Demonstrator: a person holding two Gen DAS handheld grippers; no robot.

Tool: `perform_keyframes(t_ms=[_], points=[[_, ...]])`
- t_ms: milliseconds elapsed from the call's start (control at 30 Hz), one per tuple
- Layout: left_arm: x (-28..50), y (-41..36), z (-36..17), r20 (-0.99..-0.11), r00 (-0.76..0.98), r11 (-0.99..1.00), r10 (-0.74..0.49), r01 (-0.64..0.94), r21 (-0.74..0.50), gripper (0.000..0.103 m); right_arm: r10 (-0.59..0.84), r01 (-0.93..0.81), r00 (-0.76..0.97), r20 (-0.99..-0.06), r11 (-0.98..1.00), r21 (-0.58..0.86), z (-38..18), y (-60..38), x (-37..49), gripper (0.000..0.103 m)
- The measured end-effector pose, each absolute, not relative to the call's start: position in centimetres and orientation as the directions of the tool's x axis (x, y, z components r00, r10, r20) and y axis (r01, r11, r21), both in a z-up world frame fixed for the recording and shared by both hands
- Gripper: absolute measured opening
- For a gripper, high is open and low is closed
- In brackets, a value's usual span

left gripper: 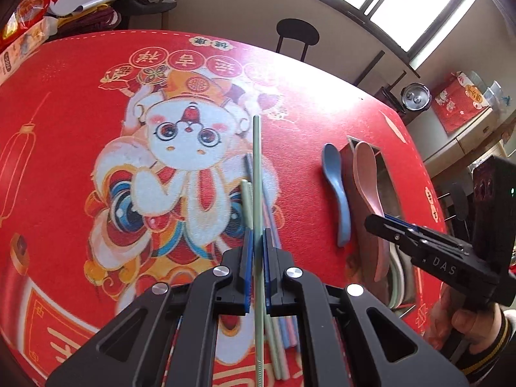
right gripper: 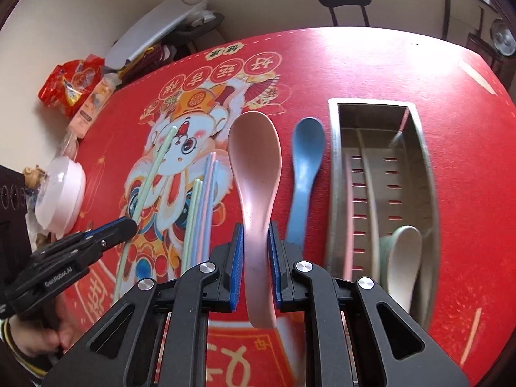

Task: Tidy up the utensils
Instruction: 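Lift the pink spoon with the right tool while the left tool carries the green chopstick toward the tray, then lower the pink spoon into the tray with the right tool while the left tool releases the green chopstick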

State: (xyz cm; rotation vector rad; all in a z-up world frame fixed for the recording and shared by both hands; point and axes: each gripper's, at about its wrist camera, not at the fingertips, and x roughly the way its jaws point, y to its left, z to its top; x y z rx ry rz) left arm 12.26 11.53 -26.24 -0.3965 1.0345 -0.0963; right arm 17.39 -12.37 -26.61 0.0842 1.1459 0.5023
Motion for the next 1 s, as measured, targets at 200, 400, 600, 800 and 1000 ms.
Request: perform_keyframes(t_ms=[200,400,600,800,1000], points=[[14.5,7.4,-25.1,-0.803,0.500,0.914,-0.324,-0.055,-0.403,0.006,0.384,-0.229,0.355,-0.853,0.920,0.319,-26.7,-18.6,16.6,0.015],[16.6,3.0,-25.1,-0.800,0.461,0.899,-0.383,-0.012,-0.437,0.006,0.357,-0.168,0.363,-0.861,0.934,0.316,-27.2,-22.5,15.8,0.015],[18.2,-0.5,-25.2,-0.798,0.431,0.887,-0.422,0.014,-0.461,0.006,0.354,-0.166,0.354,-0.866,0.935,0.315,-27.4,-24.1,15.4,0.015],[19.5,-2.8,-25.9,-0.807,0.408,0.887,-0.427,0.017,-0.461,0.006,0.365,-0.161,0.338,-0.867,0.930,0.329,-28.0,-24.6,15.1,0.015],[20.2,-3.9,-27.1,-0.819,0.387,0.889,-0.423,0.001,-0.459,0.006,0.374,-0.164,0.327,-0.868,0.927,0.338,-28.3,-24.9,14.6,0.015]])
